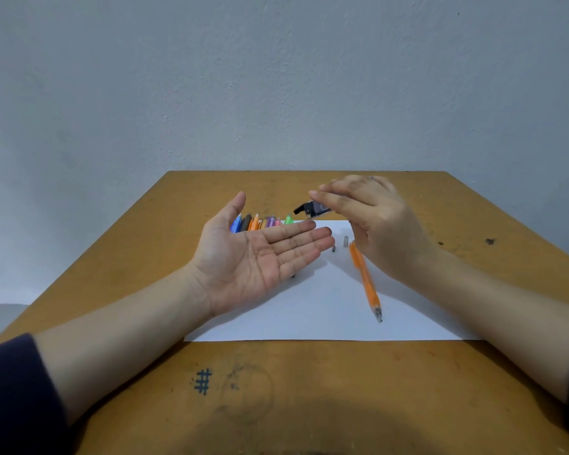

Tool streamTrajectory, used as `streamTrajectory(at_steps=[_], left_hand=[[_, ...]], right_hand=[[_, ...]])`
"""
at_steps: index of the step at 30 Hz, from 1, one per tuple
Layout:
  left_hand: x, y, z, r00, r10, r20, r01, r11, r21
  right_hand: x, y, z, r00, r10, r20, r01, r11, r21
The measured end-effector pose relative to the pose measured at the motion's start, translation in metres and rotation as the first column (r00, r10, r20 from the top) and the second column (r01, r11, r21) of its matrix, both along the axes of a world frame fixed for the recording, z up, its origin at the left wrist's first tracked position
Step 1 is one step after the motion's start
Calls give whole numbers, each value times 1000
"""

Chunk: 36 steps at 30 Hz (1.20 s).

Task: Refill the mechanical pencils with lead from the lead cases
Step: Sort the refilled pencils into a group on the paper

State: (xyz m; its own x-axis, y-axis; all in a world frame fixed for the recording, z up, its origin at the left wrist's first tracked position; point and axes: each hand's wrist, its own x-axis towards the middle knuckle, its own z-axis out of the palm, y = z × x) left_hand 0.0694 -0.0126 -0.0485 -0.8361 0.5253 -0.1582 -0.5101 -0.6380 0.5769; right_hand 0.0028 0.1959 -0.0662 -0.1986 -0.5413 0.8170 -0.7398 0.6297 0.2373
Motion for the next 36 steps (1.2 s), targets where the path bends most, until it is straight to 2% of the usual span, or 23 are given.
streamTrajectory(at_steps=[8,27,36], left_hand=[[1,6,2,994,92,-63,-104,968,-228],[1,8,-2,950,273,-153,-311,872,-379],[-2,8,-7,853,382,-354,-510,755,-413]], right_hand=[[2,-1,0,1000,20,13,-19,1000,-18],[3,-6,-4,998,55,23,-54,996,-64],[4,-3,-2,996,49,70,-42,995,-86]])
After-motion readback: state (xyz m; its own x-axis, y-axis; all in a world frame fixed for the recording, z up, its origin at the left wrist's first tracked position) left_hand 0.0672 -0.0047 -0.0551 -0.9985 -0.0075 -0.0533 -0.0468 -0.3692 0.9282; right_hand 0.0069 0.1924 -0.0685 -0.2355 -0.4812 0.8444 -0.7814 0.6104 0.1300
